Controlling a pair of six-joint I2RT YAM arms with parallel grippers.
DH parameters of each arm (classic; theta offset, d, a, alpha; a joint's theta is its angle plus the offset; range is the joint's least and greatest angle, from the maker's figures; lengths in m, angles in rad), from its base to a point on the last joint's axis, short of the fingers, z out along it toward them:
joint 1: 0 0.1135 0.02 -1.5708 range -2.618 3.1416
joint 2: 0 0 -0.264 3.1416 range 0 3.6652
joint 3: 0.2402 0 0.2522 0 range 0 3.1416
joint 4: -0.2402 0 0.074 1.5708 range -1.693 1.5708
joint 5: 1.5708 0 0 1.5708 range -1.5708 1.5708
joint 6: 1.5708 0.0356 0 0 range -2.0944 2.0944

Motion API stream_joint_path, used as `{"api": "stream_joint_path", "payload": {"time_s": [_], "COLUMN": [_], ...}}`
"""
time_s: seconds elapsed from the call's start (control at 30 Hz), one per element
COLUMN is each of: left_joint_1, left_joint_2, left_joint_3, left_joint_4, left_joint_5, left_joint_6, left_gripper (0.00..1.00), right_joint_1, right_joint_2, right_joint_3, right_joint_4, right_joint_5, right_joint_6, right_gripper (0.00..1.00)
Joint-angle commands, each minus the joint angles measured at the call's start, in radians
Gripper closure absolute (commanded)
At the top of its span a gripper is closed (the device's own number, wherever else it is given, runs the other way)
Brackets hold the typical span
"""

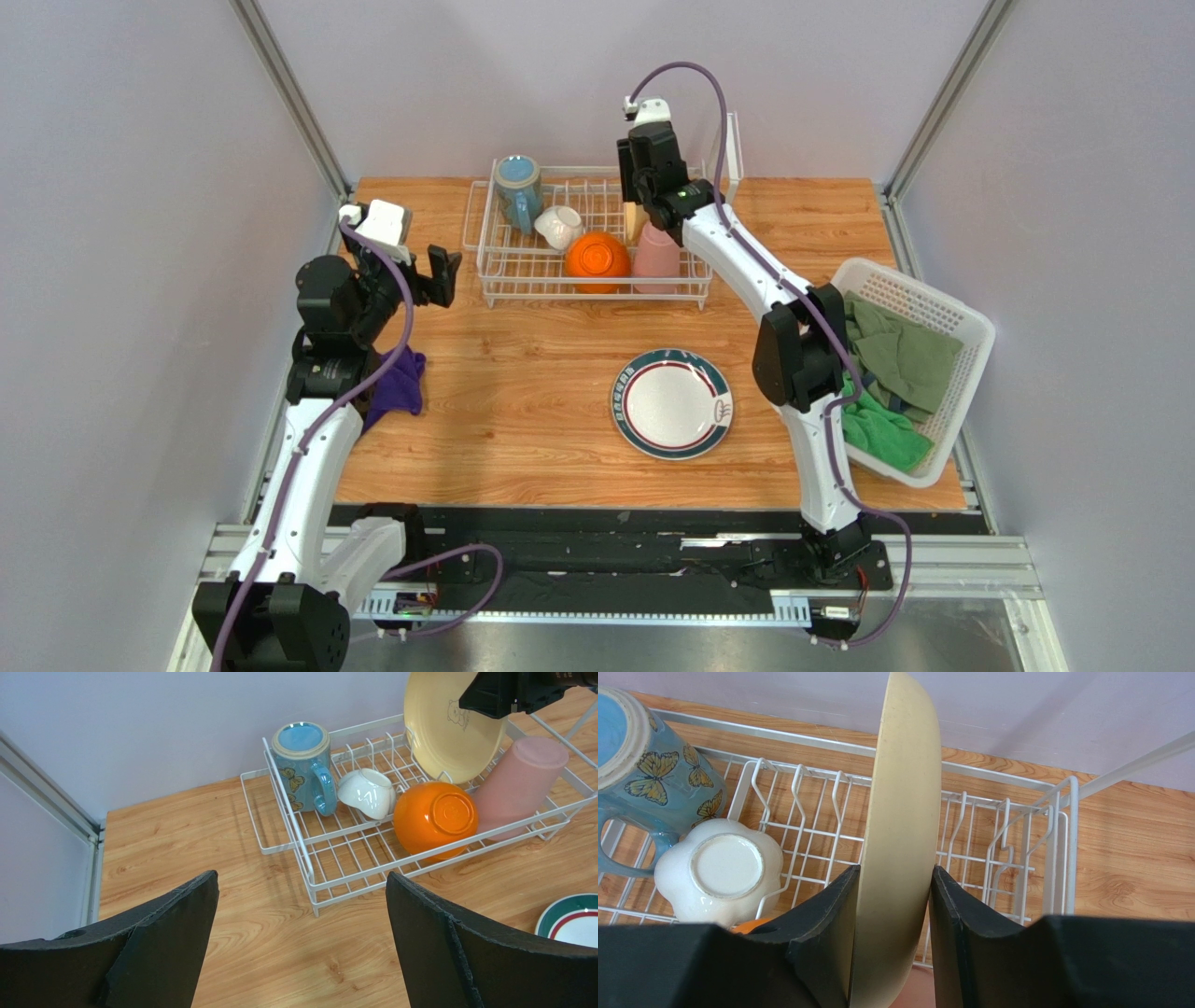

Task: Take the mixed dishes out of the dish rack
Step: Pick up the plate from the dish rack.

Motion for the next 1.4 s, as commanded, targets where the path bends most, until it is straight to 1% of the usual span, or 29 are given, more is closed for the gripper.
{"api": "stream_joint_path", "payload": {"time_s": [0.0,0.27,0.3,0.43,0.87,1.37], "left_joint_1": [0.004,0.004,0.004,0.004,0.004,0.004], "left_joint_2": [-0.015,-0.02,-0.021,-0.023,-0.024,-0.031], "left_joint_3": [0.0,-0.002,-0.002,-0.002,-0.002,-0.003], "left_joint_4": [0.037,0.035,0.035,0.034,0.034,0.034], "left_joint_5": [0.009,0.011,0.011,0.011,0.017,0.019], "left_joint_6": [-0.013,-0.015,-0.016,-0.015,-0.018,-0.018], "left_gripper": [0.03,0.03,0.03,0.03,0.03,0.03], "right_joint_1": [0.002,0.005,0.008,0.012,0.02,0.022], "right_joint_2": [-0.047,-0.056,-0.056,-0.06,-0.086,-0.114], "right_joint_3": [0.062,0.074,0.076,0.084,0.085,0.064], "right_joint_4": [0.049,0.048,0.046,0.046,0.048,0.078], "right_joint_5": [0.027,0.1,0.122,0.172,0.244,0.261], "right_joint_6": [-0.008,-0.01,-0.01,-0.021,-0.042,-0.099], "right_gripper": [0.87,1.0,1.0,1.0,1.0,1.0]}}
